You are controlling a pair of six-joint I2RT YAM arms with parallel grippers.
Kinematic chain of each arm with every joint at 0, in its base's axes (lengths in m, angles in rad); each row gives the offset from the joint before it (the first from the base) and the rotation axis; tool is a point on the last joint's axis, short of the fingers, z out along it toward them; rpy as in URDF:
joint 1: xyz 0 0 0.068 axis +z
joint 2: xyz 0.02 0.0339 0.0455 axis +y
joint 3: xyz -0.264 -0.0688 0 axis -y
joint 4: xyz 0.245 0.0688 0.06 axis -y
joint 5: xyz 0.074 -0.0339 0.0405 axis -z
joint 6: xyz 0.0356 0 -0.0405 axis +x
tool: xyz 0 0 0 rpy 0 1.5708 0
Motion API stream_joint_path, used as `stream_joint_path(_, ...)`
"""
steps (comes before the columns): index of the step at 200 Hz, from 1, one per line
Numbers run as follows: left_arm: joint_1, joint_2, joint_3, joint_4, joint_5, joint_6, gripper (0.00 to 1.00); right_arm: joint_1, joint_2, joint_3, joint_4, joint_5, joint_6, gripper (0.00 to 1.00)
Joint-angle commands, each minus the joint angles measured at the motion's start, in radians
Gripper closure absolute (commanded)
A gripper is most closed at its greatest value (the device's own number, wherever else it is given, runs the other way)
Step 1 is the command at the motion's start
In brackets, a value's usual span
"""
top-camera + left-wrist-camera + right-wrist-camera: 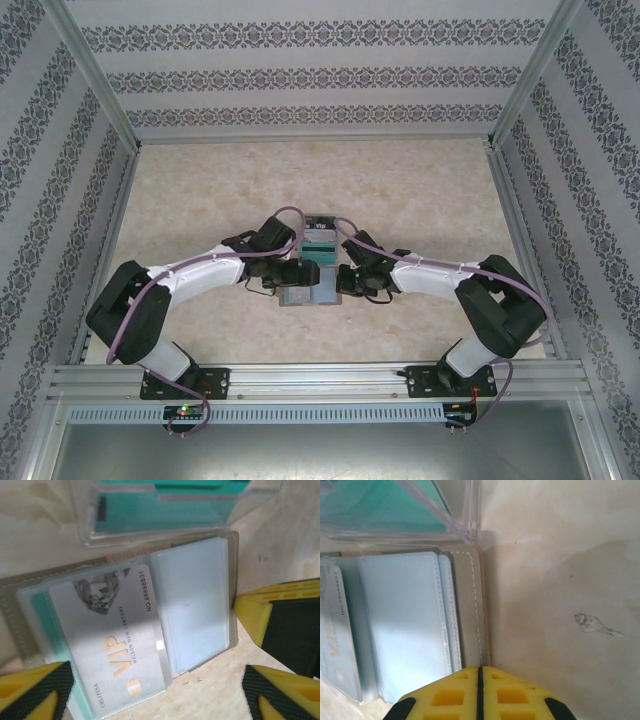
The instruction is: Take the credit cards out of the card holder
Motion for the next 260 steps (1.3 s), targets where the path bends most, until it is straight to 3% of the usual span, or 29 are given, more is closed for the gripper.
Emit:
stream_joint_path(1, 0.023, -0.024, -0.003, -0.058, -0.048, 0.046, 0.24, 0.015, -0.052, 0.035, -0.013, 0.045, -0.009, 0.93)
stream_joint_path(37, 0.036, 0.001, -0.016, -0.066, -0.066, 0.059, 0.59, 0.036, -0.04, 0.071, 0.045, -0.004, 0.016, 0.91)
stream_joint_path(69, 0.04, 0.029, -0.032, -0.062, -0.076, 0.058, 0.8, 0.065, 0.037, 0.131, 0.097, -0.064, 0.039, 0.9)
stream_joint_path(154, 0.041, 0.012, -0.067, -0.082, -0.124, 0.038, 0.85, 0.078, 0.17, 0.148, 0.188, -0.156, 0.093, 0.86)
stream_joint_path(260, 0.041, 0.048, -0.089, -0.038, -0.077, 0.017, 0.87, 0.079, 0.22, 0.156, 0.206, -0.207, 0.095, 0.84)
